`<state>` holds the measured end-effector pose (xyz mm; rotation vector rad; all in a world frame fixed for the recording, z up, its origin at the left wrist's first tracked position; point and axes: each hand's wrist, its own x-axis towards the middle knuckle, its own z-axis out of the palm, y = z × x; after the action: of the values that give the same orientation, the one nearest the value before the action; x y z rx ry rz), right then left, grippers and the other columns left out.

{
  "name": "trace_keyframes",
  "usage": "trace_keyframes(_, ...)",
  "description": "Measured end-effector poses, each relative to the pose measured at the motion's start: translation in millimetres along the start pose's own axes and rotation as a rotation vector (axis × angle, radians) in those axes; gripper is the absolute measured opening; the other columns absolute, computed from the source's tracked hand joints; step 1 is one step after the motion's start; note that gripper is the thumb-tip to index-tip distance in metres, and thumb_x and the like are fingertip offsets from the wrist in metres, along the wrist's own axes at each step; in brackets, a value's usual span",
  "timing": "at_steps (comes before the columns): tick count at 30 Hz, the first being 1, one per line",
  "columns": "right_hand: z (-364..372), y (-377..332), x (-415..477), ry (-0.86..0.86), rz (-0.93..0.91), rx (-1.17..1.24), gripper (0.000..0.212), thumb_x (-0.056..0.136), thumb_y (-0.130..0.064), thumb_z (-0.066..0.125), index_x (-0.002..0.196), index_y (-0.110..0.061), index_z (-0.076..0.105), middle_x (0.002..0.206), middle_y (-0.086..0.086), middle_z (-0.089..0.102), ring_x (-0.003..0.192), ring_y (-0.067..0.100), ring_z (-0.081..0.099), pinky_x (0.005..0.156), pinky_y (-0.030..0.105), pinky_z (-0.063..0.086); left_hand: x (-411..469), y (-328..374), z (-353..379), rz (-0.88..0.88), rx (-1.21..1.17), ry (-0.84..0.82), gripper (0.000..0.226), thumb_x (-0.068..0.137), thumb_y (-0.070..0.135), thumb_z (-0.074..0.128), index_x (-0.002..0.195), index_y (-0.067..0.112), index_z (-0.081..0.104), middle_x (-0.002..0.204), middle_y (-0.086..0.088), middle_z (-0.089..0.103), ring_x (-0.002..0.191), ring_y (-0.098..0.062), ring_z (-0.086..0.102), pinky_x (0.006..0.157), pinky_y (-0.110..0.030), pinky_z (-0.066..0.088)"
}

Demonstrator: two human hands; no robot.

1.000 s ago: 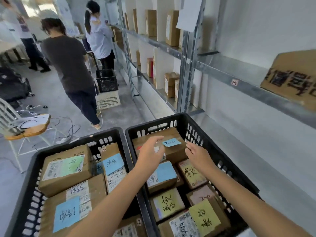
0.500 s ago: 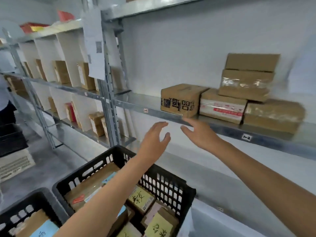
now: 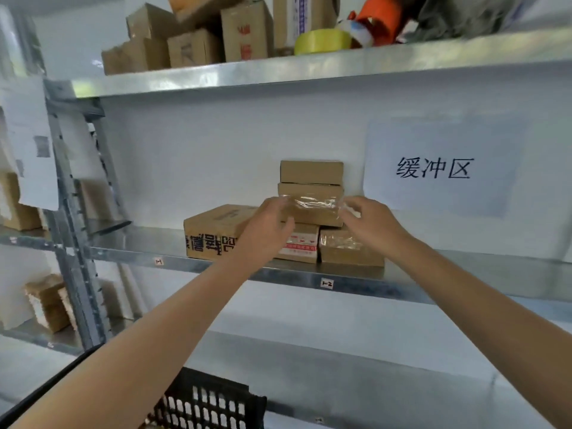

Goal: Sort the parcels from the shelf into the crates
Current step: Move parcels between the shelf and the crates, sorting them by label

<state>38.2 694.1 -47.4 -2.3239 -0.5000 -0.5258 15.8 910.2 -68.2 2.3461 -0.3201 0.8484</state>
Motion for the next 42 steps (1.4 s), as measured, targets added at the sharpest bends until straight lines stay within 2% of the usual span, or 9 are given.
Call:
trace_keyframes(8,-15.8,14.6,73.3,0.019,0.063,0.187,0.069,0.101,-0.039,0.047,0.158,-0.015,0.016,0.163,0.004,0.024,0.146,0.019,0.030,0.108,0.026,0.027,70.3,-3.6,13.1,-0.208,-0.120,0.027,0.061,0.098,0.028,0.053,0.153,0.017,0.030,0.154,-0.004,0.039,0.134,-0.016,0.041,0.096,-0.022,0.027)
trace_keyframes(15,-2.4,8.9,107.1,-0.053,0.085,0.227,0.076,0.097,-0.049,0.045,0.158,-0.017,0.013,0.159,0.004,0.030,0.138,0.023,0.038,0.093,0.028,0.031,106.3,2.6,16.4,-0.266,-0.312,0.065,0.051,0.095,0.028,0.053,0.144,0.018,0.042,0.136,0.002,0.054,0.110,-0.010,0.051,0.079,-0.021,0.038)
trace_keyframes(17,-1.6,11.1,105.7,-0.061,0.094,0.245,0.067,0.097,-0.048,0.046,0.154,-0.020,0.026,0.149,0.004,0.040,0.133,0.020,0.041,0.093,0.029,0.032,104.9,6.7,16.4,-0.280,-0.329,0.090,0.044,0.094,0.025,0.053,0.137,0.016,0.048,0.127,-0.001,0.058,0.109,-0.015,0.056,0.075,-0.022,0.041)
trace_keyframes(20,-4.9,9.1,98.3,-0.037,0.057,0.273,0.029,0.097,-0.045,0.047,0.114,-0.023,0.039,0.127,0.001,0.049,0.119,0.017,0.048,0.096,0.033,0.039,97.1,17.6,5.9,-0.274,-0.437,0.156,0.035,0.095,0.021,0.053,0.129,0.014,0.056,0.121,-0.001,0.060,0.109,-0.015,0.057,0.080,-0.023,0.043)
trace_keyframes(22,-10.6,0.3,84.7,0.008,0.001,0.348,0.041,0.099,-0.042,0.047,0.133,-0.020,0.045,0.148,-0.001,0.047,0.135,0.018,0.044,0.111,0.038,0.037,89.8,27.2,-9.2,-0.279,-0.570,0.201,0.029,0.097,0.020,0.054,0.125,0.014,0.059,0.118,0.001,0.061,0.111,-0.014,0.057,0.094,-0.026,0.044)
trace_keyframes(24,-16.2,-14.2,63.1,0.088,-0.053,0.456,0.055,0.101,-0.039,0.047,0.153,-0.028,0.032,0.151,-0.011,0.043,0.136,0.009,0.042,0.112,0.030,0.036,76.6,35.7,-25.1,-0.278,-0.709,0.228,0.022,0.099,0.020,0.053,0.118,0.012,0.061,0.115,0.001,0.063,0.113,-0.015,0.059,0.102,-0.030,0.047)
trace_keyframes(28,-8.4,-37.4,19.1,0.187,-0.124,0.655,0.045,0.100,-0.040,0.049,0.143,-0.048,0.038,0.116,-0.042,0.052,0.105,-0.024,0.050,0.083,0.006,0.039,34.7,37.3,-42.0,-0.299,-0.899,0.312,0.016,0.102,0.028,0.050,0.099,0.015,0.058,0.112,-0.002,0.067,0.108,-0.011,0.065,0.095,-0.027,0.054)
trace_keyframes(32,24.7,-48.5,-24.9,0.213,-0.150,0.761,0.035,0.099,-0.040,0.054,0.131,-0.045,0.044,0.115,-0.037,0.058,0.106,-0.019,0.055,0.074,-0.001,0.044,-16.9,26.5,-48.6,-0.310,-0.749,0.404,0.027,0.097,0.044,0.057,0.089,0.018,0.055,0.082,0.013,0.068,0.074,0.005,0.064,0.059,-0.009,0.050)
trace_keyframes(42,112.1,-62.9,-128.1,0.048,0.139,0.902,0.025,0.093,-0.018,0.067,0.111,-0.025,0.050,0.111,-0.015,0.061,0.085,-0.019,0.059,0.066,0.003,0.047,-167.0,2.0,-78.9,-0.338,-0.543,0.465,0.007,0.099,0.021,0.058,0.104,0.019,0.063,0.109,0.013,0.068,0.099,0.005,0.063,0.080,-0.010,0.048)
